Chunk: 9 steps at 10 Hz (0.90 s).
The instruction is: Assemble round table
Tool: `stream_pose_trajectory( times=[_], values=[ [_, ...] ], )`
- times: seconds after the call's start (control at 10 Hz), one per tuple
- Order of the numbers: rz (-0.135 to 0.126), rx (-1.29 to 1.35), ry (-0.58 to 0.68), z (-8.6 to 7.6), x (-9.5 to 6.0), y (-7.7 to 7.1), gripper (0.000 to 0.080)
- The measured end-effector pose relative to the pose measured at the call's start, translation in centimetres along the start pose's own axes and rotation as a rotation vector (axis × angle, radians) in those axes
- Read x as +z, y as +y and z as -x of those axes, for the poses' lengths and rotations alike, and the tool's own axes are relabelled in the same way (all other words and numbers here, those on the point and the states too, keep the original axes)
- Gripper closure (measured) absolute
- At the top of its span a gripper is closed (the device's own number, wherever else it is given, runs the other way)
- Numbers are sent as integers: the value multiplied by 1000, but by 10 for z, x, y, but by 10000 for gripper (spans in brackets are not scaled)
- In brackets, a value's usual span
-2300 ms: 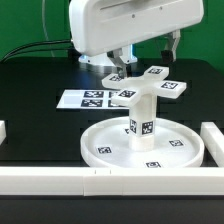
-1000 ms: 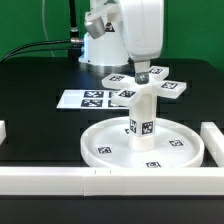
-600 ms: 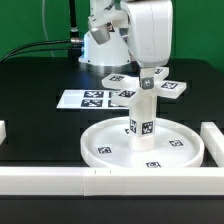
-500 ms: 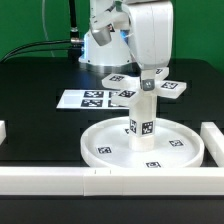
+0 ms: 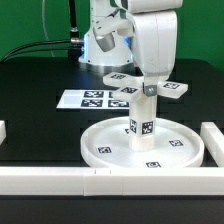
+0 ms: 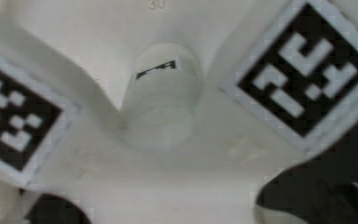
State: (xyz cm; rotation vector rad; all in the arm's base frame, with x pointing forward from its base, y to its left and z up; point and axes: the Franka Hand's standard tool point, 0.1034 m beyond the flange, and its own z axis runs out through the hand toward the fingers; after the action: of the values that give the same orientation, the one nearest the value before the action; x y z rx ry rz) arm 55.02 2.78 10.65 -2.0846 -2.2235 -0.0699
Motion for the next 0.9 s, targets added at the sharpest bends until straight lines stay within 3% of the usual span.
stream_pose_trajectory(
  times=[0.1,0.2,0.6,0.9],
  values=[
    [0,2,0,1,0,0,334],
    [0,3,0,1,0,0,356],
    [5,111,4,4,0,0,356],
    [-5,469,7,6,1,-3,354]
  ],
)
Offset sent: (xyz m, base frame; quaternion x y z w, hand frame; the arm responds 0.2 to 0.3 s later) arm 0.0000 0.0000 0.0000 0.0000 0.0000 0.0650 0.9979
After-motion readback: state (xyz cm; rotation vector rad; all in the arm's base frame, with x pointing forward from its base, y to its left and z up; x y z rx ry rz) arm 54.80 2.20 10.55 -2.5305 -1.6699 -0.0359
